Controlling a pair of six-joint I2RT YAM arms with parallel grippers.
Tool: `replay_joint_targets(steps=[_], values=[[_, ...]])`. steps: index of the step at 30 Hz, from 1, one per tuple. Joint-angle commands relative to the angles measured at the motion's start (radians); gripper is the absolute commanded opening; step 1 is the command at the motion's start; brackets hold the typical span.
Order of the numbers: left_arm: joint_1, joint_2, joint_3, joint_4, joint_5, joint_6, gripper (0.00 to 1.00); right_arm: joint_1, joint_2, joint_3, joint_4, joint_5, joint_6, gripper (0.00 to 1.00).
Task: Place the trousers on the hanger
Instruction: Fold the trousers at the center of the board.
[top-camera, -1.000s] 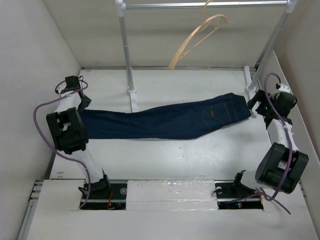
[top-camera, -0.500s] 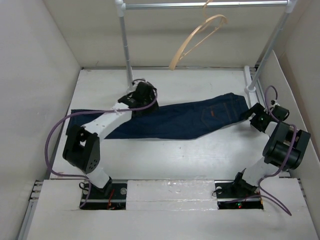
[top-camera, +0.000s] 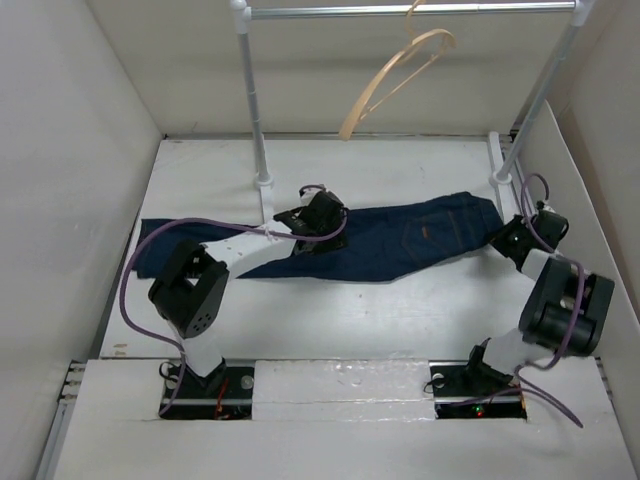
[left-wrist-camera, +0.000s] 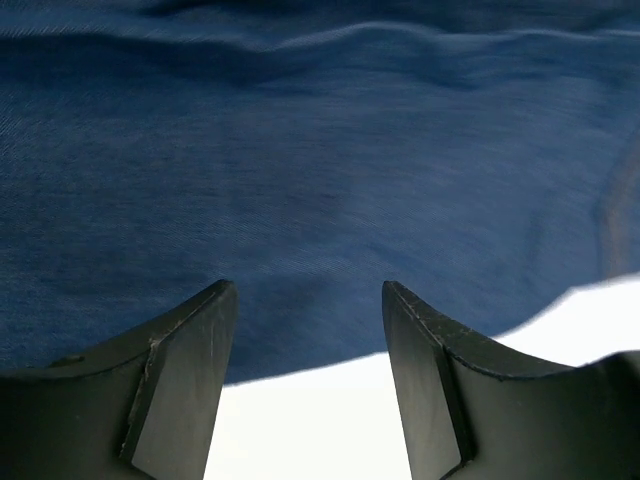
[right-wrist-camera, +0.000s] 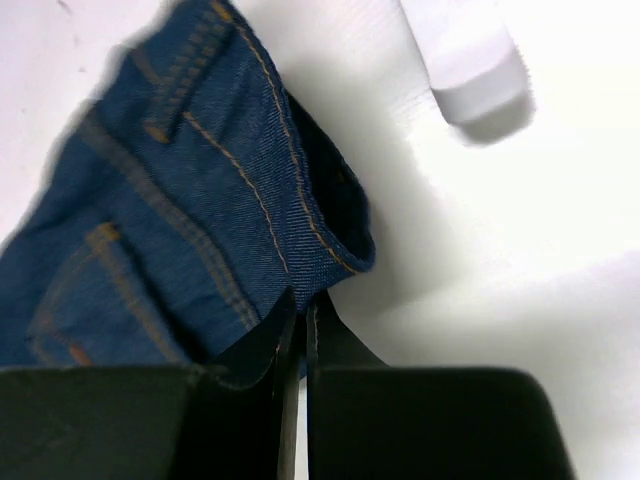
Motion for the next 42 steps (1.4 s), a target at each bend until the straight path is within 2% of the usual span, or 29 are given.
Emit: replay_joint_targets(steps=[1, 2, 4, 7, 11, 13, 16, 21, 25, 26, 28, 32, 35, 37, 38, 40, 41, 42], values=[[-0.005, 0.017, -0.053, 0.019, -0.019, -0.007, 0.56, -0.026, -0.264, -0.012, -0.188, 0.121, -0.135, 0.00], [-0.005, 0.023, -0.070, 0.024, -0.012, -0.005, 0.56, -0.052, -0.389, -0.014, -0.216, 0.138, -0.157, 0.00], [-0.030, 0.033, -0.082, 0.035, 0.004, -0.005, 0.56, -0.086, -0.498, -0.002, -0.378, 0.178, -0.220, 0.00], [-0.080, 0.060, -0.067, 0.020, 0.007, -0.010, 0.55, -0.102, -0.562, 0.122, -0.563, 0.194, -0.332, 0.00], [-0.162, 0.126, -0.003, 0.013, 0.028, -0.027, 0.55, -0.073, -0.631, 0.250, -0.721, 0.241, -0.413, 0.00], [-0.226, 0.164, 0.052, 0.000, 0.043, -0.045, 0.54, -0.010, -0.650, 0.360, -0.808, 0.298, -0.460, 0.00], [-0.309, 0.201, 0.101, -0.007, 0.071, -0.079, 0.54, 0.085, -0.658, 0.499, -0.894, 0.296, -0.508, 0.00], [-0.386, 0.215, 0.155, -0.031, 0.079, -0.113, 0.54, 0.272, -0.723, 0.609, -0.976, 0.283, -0.533, 0.00], [-0.386, 0.108, 0.083, -0.005, 0.058, -0.156, 0.53, 0.412, -0.762, 0.658, -1.020, 0.252, -0.508, 0.00], [-0.386, 0.023, 0.056, -0.004, 0.044, -0.157, 0.53, 0.435, -0.763, 0.675, -1.019, 0.238, -0.499, 0.00], [-0.352, -0.079, 0.036, -0.040, -0.011, -0.162, 0.53, 0.524, -0.765, 0.695, -1.007, 0.238, -0.459, 0.00], [-0.242, -0.431, -0.004, -0.151, -0.110, -0.168, 0.54, 0.702, -0.739, 0.755, -0.965, 0.289, -0.396, 0.00], [-0.069, -0.638, -0.018, -0.207, -0.093, -0.110, 0.55, 0.821, -0.688, 0.767, -0.889, 0.287, -0.329, 0.00], [0.066, -0.706, 0.008, -0.276, -0.081, -0.064, 0.55, 0.894, -0.640, 0.762, -0.820, 0.310, -0.293, 0.00], [0.106, -0.752, 0.031, -0.293, -0.078, -0.048, 0.55, 0.982, -0.616, 0.765, -0.798, 0.325, -0.284, 0.00], [0.175, -0.782, 0.052, -0.345, -0.078, -0.005, 0.55, 1.082, -0.567, 0.791, -0.737, 0.399, -0.267, 0.00], [0.229, -0.806, 0.069, -0.358, -0.081, 0.005, 0.56, 1.201, -0.505, 0.810, -0.726, 0.455, -0.267, 0.00], [0.248, -0.814, 0.075, -0.367, -0.084, 0.019, 0.56, 1.257, -0.466, 0.831, -0.712, 0.526, -0.270, 0.00]])
